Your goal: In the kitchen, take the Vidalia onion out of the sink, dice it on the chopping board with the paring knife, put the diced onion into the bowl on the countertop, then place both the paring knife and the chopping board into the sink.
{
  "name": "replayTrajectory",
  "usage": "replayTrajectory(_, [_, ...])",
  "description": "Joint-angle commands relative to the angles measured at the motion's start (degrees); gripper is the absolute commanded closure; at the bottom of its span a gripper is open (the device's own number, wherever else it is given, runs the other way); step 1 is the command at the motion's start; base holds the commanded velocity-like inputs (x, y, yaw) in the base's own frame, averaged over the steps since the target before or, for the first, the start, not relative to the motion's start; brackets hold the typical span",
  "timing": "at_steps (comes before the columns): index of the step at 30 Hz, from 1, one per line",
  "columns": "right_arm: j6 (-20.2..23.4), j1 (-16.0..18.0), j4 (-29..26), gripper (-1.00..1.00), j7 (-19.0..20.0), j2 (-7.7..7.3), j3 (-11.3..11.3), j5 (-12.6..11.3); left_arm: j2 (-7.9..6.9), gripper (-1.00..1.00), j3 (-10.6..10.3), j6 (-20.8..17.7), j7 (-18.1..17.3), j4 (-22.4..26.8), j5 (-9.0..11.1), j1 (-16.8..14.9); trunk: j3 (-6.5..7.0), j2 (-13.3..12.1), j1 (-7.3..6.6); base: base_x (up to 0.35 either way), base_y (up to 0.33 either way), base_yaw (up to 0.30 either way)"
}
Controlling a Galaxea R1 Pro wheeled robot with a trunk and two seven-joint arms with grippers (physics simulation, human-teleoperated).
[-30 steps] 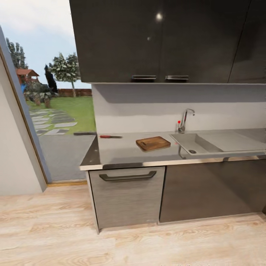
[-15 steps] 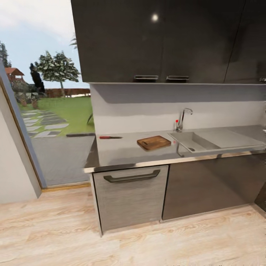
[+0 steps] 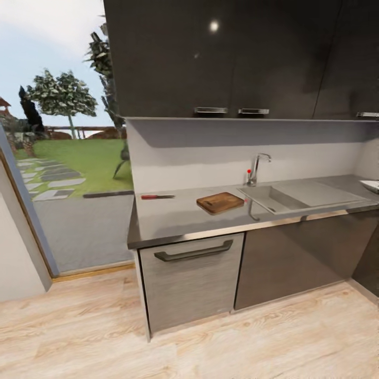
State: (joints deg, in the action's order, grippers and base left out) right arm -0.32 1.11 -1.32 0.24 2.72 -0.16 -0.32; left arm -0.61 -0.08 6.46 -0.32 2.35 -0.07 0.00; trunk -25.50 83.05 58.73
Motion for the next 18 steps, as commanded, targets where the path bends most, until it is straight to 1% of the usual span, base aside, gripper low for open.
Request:
replayTrajectory(1, [-0.03,0.03,0.00,-1.00,0.02,0.00,-0.02,-0.04,-0.01,-1.00,-0.01,0.13,-0.03,0.02,0.01,0.00,-0.05,0.03,0.00,0.000,0.287,-0.150])
replayTrajectory(18, [-0.03,0.03,0.00,-1.00,0.02,0.00,-0.02,-0.04,-0.01,-1.00,-0.01,0.13,-0.03,0.02,-0.02,0.00,-0.05,0.03,0.00,0.000,0.287,-0.150])
